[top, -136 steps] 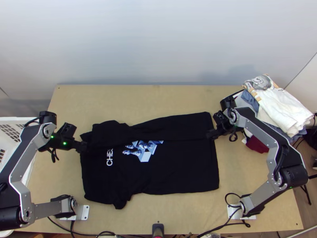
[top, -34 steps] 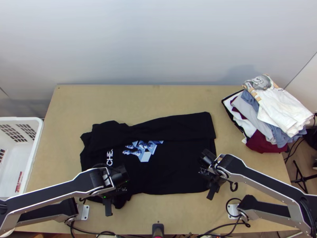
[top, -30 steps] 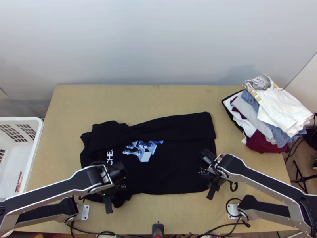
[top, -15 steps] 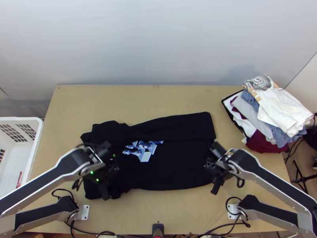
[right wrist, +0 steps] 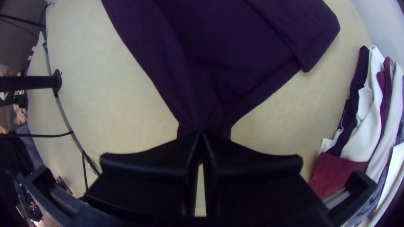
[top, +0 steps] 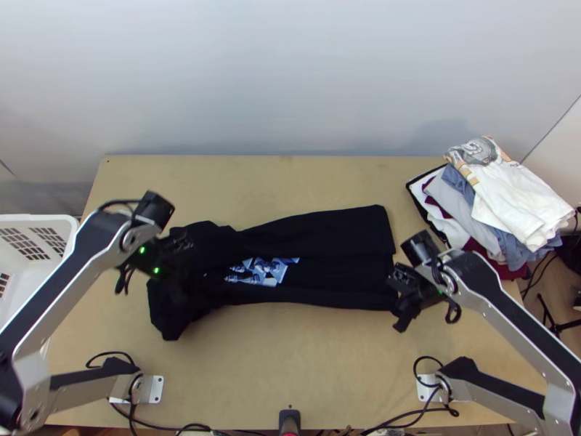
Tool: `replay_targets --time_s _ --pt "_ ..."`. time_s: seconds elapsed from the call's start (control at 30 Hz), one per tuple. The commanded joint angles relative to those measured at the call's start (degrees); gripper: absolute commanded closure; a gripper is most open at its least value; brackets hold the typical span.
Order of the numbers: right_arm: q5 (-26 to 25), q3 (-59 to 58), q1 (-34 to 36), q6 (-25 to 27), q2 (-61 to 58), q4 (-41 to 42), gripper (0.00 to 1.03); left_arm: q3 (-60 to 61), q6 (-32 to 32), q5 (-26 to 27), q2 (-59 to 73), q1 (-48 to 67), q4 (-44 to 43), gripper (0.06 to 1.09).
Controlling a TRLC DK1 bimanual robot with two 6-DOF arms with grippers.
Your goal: Fold the t-shirt
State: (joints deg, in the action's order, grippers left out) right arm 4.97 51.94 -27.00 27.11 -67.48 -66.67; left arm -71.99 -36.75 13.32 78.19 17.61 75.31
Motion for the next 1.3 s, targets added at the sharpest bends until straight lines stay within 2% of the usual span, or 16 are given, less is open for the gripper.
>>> replay_targets --time_s 0.0,0.17,0.27,0.57,0.97,1.0,1.07,1.1,1.17,1.2,1.27 --pt "0.3 6.1 2.2 0.7 -6.9 2.0 1.00 -9.7 -5.5 -1.1 10.1 -0.9 -1.5 1.04" --pt "0.3 12.0 5.4 1.8 -15.8 3.1 0.94 -12.7 -10.1 -4.8 16.7 -0.4 -1.5 1.04" --pt "0.3 16.4 7.8 2.5 -21.4 3.1 1.00 -12.7 -11.6 -5.6 19.1 -1.0 -1.8 1.04" --pt "0.3 25.1 13.3 3.8 -32.9 3.2 1.00 -12.0 -18.2 -5.9 21.5 -4.8 -8.9 1.04" --pt "0.1 36.7 12.3 2.9 -43.5 4.6 1.00 -5.9 -22.7 -5.9 21.7 -7.2 -14.0 1.04" --pt "0.0 36.7 12.1 2.9 -44.6 4.6 1.00 -5.4 -22.7 -6.0 21.7 -7.5 -15.3 1.03" --pt "-0.2 36.8 11.6 2.6 -46.3 4.6 0.96 -4.3 -22.6 -6.8 21.7 -7.6 -18.7 0.94" --pt "-0.5 37.3 11.4 2.0 -47.0 4.7 0.96 -4.0 -22.2 -6.7 21.7 -7.6 -20.1 0.93" --pt "-0.5 38.1 11.0 1.0 -47.6 5.7 0.96 -4.8 -21.0 -6.8 22.2 -7.8 -21.9 0.94" --pt "-0.6 38.3 10.8 1.0 -47.6 6.1 0.96 -6.0 -20.6 -6.8 22.4 -8.1 -22.0 1.01" --pt "-0.7 39.1 10.5 0.9 -48.0 6.4 0.96 -8.8 -19.6 -6.6 22.9 -10.0 -22.2 1.04"
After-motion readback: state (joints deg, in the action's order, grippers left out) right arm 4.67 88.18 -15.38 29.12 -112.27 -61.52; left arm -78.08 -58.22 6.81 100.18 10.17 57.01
